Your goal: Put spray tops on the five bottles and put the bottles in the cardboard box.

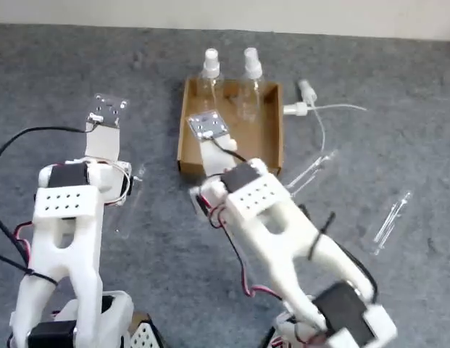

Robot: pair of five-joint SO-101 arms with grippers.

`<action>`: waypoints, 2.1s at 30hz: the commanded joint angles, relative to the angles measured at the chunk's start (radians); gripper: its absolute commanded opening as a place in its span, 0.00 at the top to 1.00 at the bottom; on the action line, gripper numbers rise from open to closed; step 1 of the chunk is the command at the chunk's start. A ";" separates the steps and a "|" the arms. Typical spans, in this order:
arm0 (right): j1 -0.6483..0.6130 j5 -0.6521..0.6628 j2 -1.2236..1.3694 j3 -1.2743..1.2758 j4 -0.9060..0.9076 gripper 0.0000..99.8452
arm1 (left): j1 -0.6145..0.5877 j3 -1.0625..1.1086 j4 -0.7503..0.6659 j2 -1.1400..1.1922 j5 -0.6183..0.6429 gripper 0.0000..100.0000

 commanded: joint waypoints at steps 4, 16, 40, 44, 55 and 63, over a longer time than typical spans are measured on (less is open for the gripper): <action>-0.067 -0.092 0.150 -0.005 -0.265 0.99 | -0.015 -0.047 0.032 0.001 0.003 0.91; -0.122 -0.086 0.220 -0.145 -0.137 0.80 | -0.013 -0.036 0.058 0.001 0.005 0.85; 0.791 0.514 -0.369 -0.058 0.550 0.80 | 0.097 -0.039 0.161 -0.170 0.071 0.83; 0.993 0.582 -0.360 0.016 0.427 0.80 | 0.186 -0.036 0.161 -0.170 0.143 0.83; 1.202 0.669 -0.076 -0.001 0.348 0.79 | 0.217 0.067 0.069 -0.170 0.269 0.83; 1.213 0.542 0.044 -0.145 0.274 0.79 | 0.216 0.114 0.009 -0.170 0.265 0.83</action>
